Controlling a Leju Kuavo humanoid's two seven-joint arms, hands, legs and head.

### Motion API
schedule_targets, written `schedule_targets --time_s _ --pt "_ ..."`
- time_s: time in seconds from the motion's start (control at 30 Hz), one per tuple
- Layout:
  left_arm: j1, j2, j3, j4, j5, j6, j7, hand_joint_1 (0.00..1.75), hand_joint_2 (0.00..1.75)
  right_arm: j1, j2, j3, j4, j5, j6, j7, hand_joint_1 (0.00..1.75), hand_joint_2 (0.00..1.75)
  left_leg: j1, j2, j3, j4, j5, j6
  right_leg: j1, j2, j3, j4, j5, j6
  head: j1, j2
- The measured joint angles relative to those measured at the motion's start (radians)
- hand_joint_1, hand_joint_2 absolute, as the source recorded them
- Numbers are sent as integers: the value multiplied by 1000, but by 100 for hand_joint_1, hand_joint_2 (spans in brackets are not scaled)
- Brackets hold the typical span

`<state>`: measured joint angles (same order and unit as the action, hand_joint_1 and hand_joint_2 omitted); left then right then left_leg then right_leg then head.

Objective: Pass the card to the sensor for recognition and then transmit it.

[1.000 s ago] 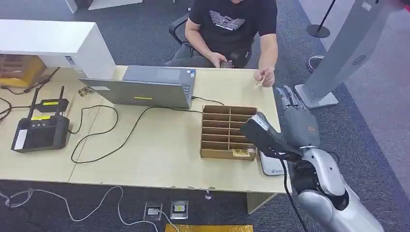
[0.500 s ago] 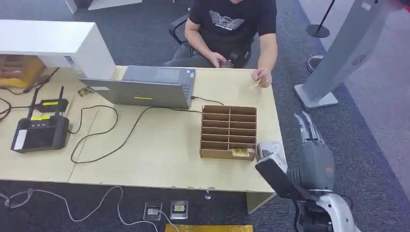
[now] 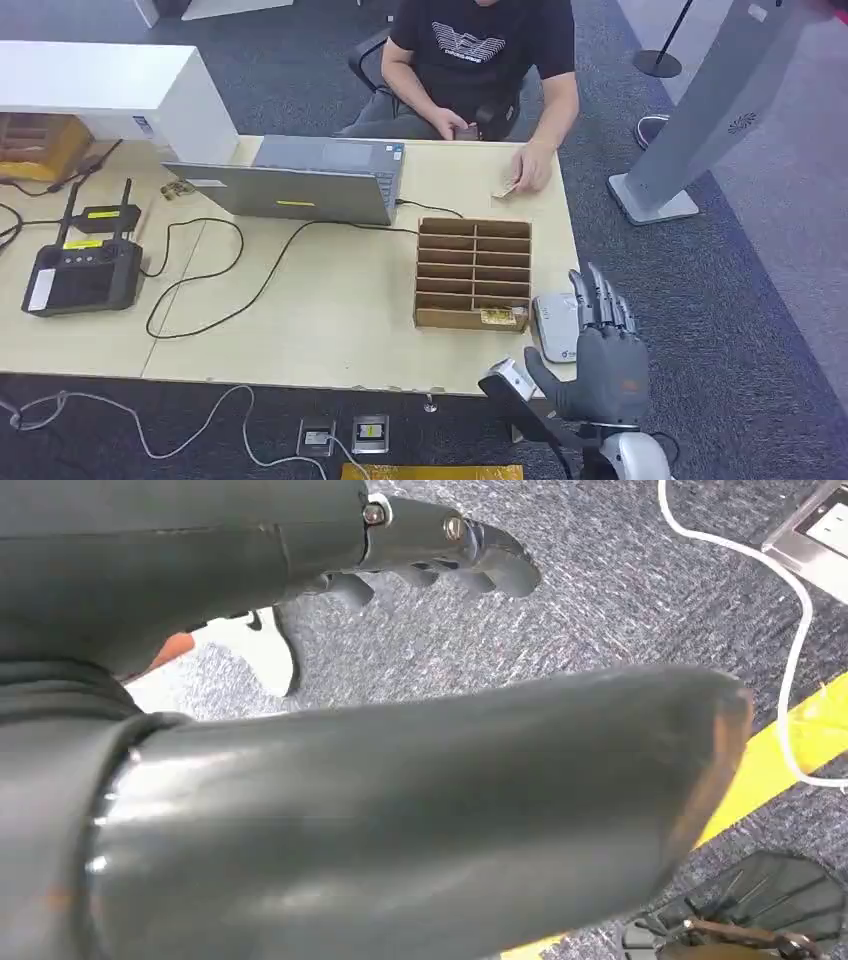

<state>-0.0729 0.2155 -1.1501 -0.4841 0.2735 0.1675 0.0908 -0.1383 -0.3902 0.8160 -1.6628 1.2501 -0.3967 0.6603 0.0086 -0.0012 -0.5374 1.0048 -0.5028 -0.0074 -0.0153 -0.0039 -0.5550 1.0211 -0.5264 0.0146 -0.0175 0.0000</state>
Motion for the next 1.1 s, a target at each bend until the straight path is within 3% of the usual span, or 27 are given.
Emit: schedule_targets --time_s 0.2,0.6,1.1 --pt "0 -3 -2 0 3 11 3 0 0 6 47 1 54 51 1 0 0 175 0 0 0 0 0 0 0 0 0 0 0 0 0 0" --pt "-2 -3 -34 -29 39 45 34 0 0 -12 136 36 215 -62 -34 -2 0 175 0 0 0 0 0 0 0 0 0 0 0 0 0 0" --pt "-8 13 -79 -59 22 39 42 0 0 -22 189 60 302 -114 -38 -8 0 175 0 0 0 0 0 0 0 0 0 0 0 0 0 0"
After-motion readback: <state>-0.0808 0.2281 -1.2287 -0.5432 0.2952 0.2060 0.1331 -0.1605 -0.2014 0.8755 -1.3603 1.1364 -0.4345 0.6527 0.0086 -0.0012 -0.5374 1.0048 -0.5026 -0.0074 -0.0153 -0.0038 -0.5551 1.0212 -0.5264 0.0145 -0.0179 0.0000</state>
